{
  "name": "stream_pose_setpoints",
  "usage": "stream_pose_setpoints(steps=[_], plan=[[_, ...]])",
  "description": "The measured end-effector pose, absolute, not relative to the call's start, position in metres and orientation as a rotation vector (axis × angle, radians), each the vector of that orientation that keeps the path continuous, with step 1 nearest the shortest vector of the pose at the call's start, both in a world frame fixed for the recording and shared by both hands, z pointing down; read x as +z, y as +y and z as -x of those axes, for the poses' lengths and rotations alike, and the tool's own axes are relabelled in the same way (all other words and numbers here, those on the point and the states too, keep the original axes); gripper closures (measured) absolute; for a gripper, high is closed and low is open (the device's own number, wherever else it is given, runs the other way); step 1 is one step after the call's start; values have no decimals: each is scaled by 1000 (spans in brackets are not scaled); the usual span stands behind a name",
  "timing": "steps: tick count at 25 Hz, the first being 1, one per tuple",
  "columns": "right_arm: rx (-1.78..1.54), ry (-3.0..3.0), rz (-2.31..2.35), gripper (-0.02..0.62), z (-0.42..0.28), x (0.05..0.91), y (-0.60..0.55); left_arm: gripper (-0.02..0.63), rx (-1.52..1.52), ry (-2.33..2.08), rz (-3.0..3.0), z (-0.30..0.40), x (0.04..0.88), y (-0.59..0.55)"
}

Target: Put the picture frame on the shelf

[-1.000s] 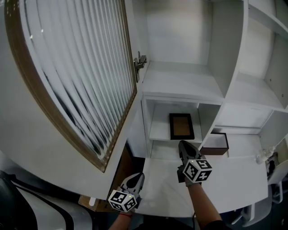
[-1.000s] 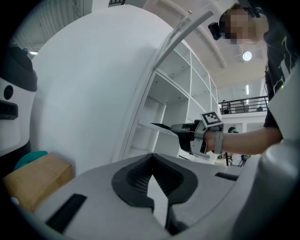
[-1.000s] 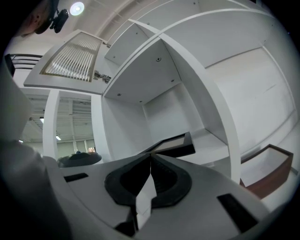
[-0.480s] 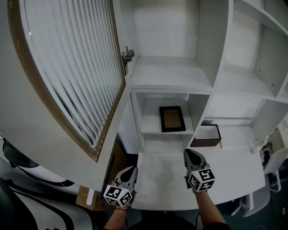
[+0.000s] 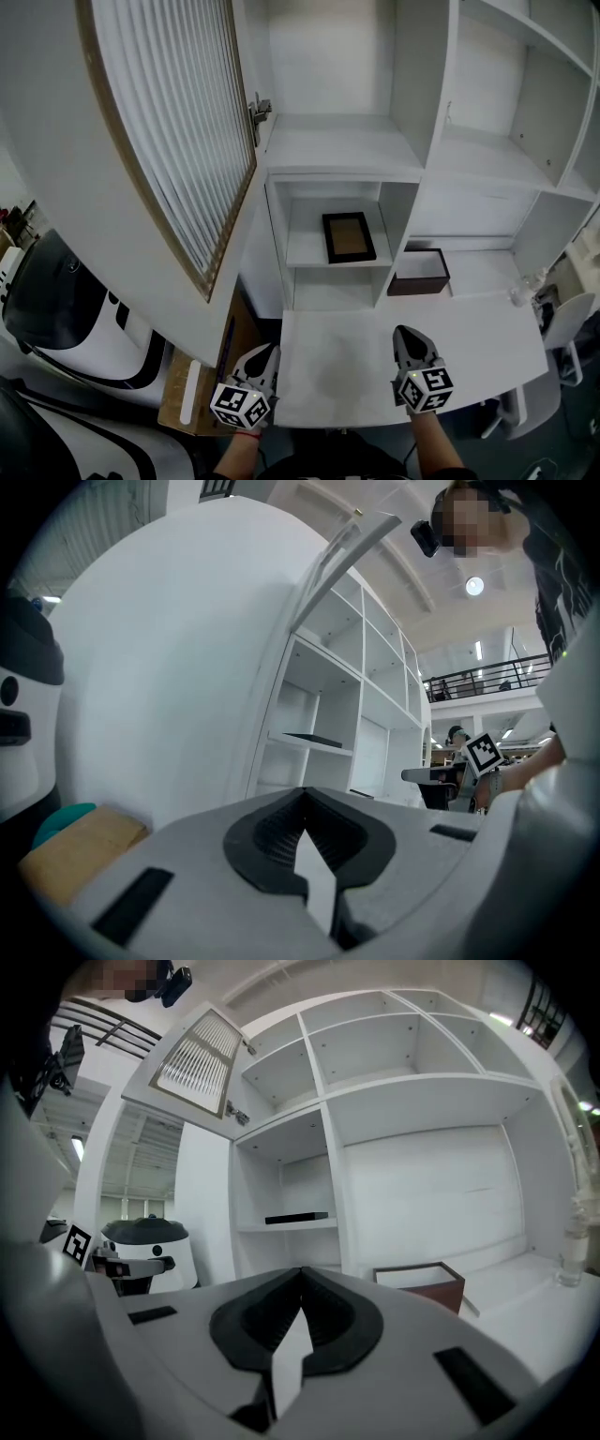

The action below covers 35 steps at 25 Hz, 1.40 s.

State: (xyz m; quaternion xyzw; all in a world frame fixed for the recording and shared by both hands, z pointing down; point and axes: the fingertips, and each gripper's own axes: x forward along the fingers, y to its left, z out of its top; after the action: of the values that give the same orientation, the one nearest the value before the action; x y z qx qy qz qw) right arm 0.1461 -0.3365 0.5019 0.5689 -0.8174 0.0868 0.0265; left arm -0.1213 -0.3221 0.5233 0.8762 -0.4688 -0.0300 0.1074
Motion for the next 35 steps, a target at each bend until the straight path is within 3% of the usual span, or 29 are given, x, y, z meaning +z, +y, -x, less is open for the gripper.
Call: stream_pose_setpoints(steps=[35], plan=[[382, -2485, -1762, 591, -135, 530, -295, 603, -92, -1357, -2562, 130, 527, -294]])
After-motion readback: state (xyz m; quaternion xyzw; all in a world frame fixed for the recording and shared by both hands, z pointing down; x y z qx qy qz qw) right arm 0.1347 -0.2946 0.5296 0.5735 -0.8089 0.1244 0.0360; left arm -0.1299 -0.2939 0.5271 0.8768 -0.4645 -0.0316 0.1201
